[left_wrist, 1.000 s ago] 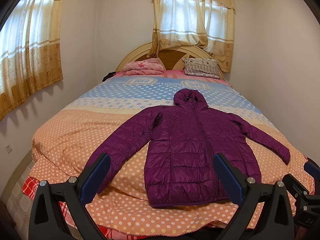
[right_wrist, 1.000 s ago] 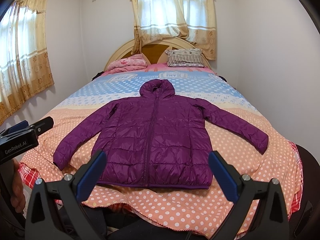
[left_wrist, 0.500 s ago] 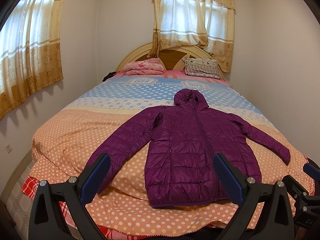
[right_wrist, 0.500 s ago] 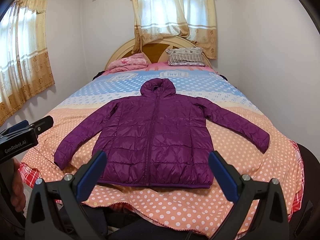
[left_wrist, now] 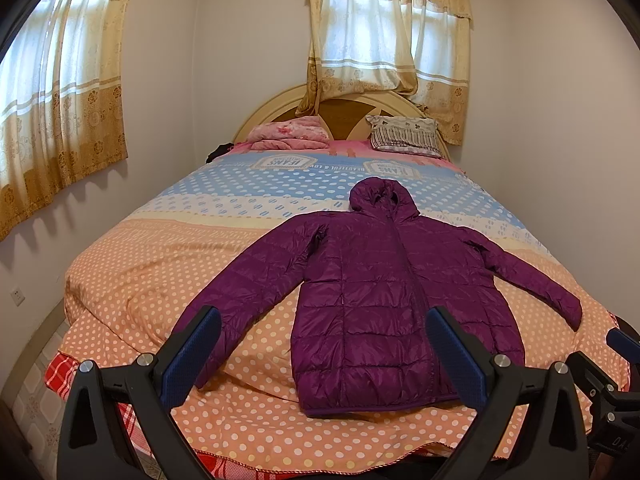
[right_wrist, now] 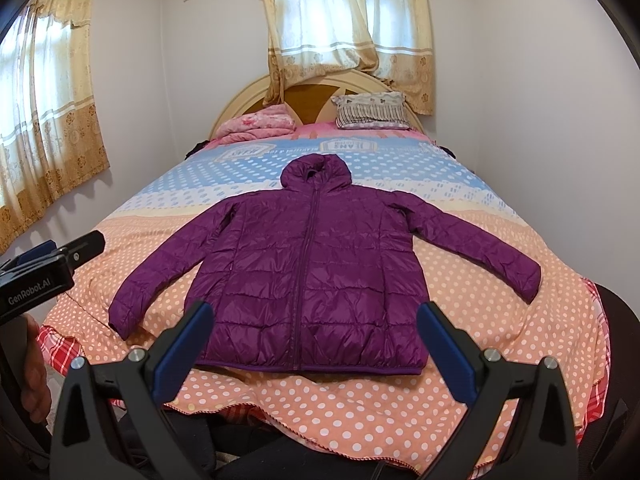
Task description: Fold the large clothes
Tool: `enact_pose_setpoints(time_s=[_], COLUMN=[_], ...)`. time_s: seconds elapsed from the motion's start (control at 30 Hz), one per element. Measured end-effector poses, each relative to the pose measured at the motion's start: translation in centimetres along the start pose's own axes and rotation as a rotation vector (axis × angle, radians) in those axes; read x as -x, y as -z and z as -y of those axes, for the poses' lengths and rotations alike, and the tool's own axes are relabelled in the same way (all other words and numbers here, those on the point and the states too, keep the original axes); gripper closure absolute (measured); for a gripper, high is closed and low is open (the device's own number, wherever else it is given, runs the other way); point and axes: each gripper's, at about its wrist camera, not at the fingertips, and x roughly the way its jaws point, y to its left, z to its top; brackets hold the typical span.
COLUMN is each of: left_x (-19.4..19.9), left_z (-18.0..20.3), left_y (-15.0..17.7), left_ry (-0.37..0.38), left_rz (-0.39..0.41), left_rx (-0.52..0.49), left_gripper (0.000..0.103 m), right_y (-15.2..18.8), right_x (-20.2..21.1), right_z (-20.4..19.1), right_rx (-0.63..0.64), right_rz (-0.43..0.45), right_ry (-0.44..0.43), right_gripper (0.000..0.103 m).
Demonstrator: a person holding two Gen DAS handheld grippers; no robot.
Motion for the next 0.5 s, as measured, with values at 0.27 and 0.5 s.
enact_pose_setpoints(time_s=[0.27, 0.5], left_x=[-0.1, -1.2], left_z=[-0.3, -0.5], left_y=[0.0, 0.2], left_ry=[0.001, 0.001], left_rz=[-0.005, -0.020], left_rx=[0.004, -0.006], left_gripper=[0.001, 0.001], right_y=[0.0, 0.3], right_x=[-0.3, -1.3], right_z=[0.2, 0.6], right_rx=[-0.008, -0.013], right_rz=[-0.011, -0.030], right_ry=[-0.009, -0.023], right_gripper=[0.000, 0.000])
